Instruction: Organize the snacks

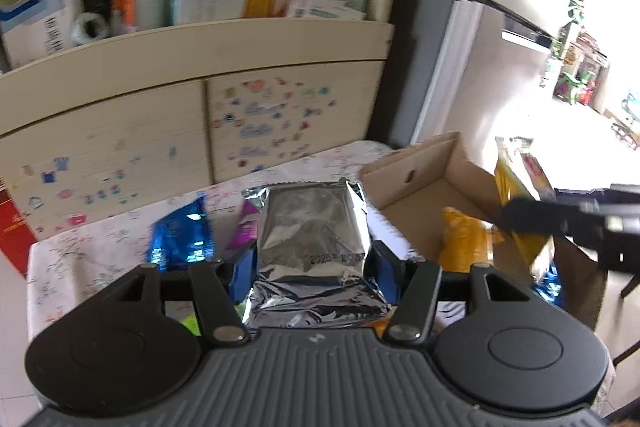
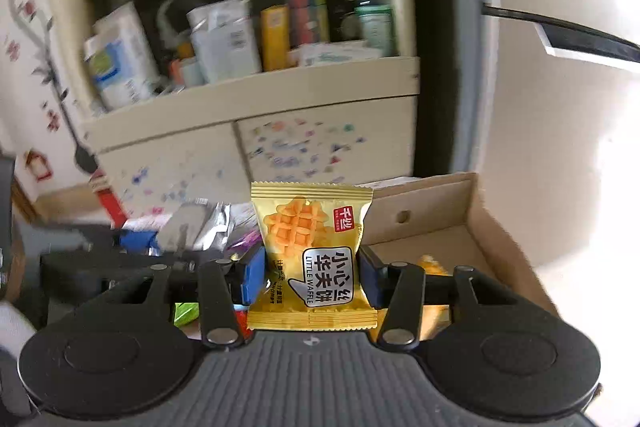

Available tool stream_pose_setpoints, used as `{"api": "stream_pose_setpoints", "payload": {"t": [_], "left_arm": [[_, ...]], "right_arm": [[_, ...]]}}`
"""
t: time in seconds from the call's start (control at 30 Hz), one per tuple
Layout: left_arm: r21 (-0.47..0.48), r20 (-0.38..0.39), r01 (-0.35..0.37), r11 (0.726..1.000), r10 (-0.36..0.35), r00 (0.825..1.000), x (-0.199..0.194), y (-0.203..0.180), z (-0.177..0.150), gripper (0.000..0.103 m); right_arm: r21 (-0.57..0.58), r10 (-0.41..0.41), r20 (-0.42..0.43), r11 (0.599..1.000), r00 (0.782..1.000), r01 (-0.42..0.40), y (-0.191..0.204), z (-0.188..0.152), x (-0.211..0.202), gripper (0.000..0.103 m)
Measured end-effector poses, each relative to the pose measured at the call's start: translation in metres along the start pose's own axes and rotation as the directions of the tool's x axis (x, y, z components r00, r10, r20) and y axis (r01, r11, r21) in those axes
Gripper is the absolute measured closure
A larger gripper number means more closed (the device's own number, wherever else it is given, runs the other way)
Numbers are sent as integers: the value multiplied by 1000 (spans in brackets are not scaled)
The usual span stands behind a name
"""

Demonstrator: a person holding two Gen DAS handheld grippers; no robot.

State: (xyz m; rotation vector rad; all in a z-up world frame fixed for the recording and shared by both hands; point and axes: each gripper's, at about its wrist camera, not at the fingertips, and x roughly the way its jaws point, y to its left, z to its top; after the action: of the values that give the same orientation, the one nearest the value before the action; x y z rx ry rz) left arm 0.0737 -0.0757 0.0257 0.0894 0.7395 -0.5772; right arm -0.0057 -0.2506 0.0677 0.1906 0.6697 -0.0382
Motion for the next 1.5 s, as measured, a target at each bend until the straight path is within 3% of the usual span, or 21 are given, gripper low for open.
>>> {"api": "stream_pose_setpoints", "payload": {"t": [0.37,0.63,0.67,0.77,0.83,0.93,1.1,1.37,1.5], "left_arm": [[11,-6,138,990,-138,990,20,-56,3,44],[45,-42,241,969,-239,970,38,-99,-4,44],[50,-38,250,967,-248,968,39,-103,-5,40],[81,-18,256,963,-255,967,36,-111,-8,23],[83,2,260,962,-261,965,31,-107,-5,23],[72,7,252,965,-253,967,25,-91,-2,21],[191,-49,200,961,-194,980,20,-67,-14,21],[331,-204,284,900,-225,953,25,-68,-55,21],[377,-228,305,874,-232,946,31,-80,-69,21]], "right_arm": [[196,-134,2,972,991,131,-49,2,-9,48],[327,-208,-34,922,977,208,-80,-5,-8,47],[350,-212,-45,912,976,215,-85,-7,-7,47],[389,-202,-72,896,977,214,-91,-11,-4,39],[409,-184,-72,891,980,198,-93,-13,-5,30],[427,-166,-70,886,984,180,-95,-13,-6,29],[433,-157,-75,885,985,174,-95,-14,-5,28],[445,-132,-91,881,987,159,-92,-16,0,26],[429,-121,-103,890,987,154,-86,-16,5,25]]}}
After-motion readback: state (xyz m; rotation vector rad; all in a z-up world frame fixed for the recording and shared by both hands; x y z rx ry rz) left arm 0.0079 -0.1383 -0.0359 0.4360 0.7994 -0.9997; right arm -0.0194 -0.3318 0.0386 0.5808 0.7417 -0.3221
